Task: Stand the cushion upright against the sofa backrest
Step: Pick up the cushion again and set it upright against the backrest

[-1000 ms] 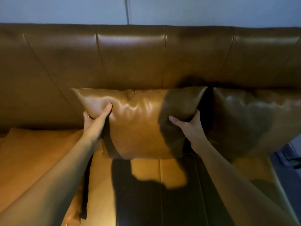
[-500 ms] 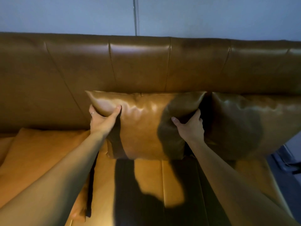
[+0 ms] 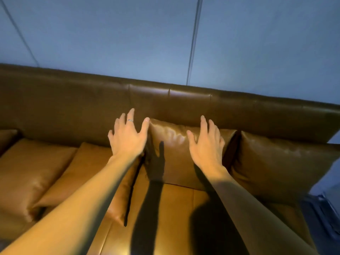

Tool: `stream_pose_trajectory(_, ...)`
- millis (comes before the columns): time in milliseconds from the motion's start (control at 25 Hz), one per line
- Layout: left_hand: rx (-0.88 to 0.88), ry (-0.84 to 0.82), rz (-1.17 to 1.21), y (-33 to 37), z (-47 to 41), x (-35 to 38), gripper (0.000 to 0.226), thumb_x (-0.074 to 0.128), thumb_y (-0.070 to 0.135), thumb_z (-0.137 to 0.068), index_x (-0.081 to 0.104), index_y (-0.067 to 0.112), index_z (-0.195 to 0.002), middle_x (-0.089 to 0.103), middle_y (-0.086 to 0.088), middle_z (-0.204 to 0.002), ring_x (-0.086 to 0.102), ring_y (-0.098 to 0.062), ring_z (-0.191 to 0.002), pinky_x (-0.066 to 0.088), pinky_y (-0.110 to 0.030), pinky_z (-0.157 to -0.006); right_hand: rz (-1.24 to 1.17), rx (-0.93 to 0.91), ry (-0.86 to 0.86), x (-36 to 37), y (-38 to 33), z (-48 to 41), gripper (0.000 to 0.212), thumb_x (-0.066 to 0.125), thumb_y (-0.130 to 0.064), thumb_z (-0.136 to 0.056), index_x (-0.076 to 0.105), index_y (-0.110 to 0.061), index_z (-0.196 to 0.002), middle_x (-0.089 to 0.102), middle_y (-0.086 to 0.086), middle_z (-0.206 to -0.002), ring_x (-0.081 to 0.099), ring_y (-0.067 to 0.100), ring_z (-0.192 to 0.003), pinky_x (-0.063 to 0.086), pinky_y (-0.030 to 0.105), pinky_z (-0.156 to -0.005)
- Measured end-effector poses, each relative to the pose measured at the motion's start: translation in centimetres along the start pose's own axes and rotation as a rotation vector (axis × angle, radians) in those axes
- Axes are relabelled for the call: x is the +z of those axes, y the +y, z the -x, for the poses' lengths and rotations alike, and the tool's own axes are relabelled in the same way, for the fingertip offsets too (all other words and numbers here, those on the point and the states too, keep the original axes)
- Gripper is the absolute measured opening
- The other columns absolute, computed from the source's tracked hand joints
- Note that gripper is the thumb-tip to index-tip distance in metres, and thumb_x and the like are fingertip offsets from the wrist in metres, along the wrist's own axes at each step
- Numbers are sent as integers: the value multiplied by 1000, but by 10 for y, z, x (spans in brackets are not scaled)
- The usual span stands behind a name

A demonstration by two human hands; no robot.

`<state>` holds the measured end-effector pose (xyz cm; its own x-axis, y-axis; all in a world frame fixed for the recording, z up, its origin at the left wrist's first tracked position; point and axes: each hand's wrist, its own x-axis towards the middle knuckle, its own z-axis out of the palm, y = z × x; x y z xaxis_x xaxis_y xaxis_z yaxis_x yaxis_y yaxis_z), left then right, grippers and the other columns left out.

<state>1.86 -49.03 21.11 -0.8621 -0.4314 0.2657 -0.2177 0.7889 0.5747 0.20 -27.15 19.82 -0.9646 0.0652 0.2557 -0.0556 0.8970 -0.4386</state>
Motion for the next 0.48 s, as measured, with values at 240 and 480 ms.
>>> stream_pose_trajectory(240,-91,132,-24,-41,24,-109,67,23,67,-99,24,36,-159,21,-10,-169,13,-33,-155,13,-62,-119,-22,-213,-2,-16,-110,39,71,36,-57,-101,10,-29,-161,13,9,-169,10,33,-155,14,62,-119)
stream_pose_trajectory(480,-171,214,-34,-115,1,-175,66,30,66,-99,22,40,-159,19,-12,-169,13,-34,-155,14,-64,-119,-70,-280,-22,16,-196,50,73,36,-60,-100,7,-32,-161,11,9,-170,10,34,-155,15,61,-118)
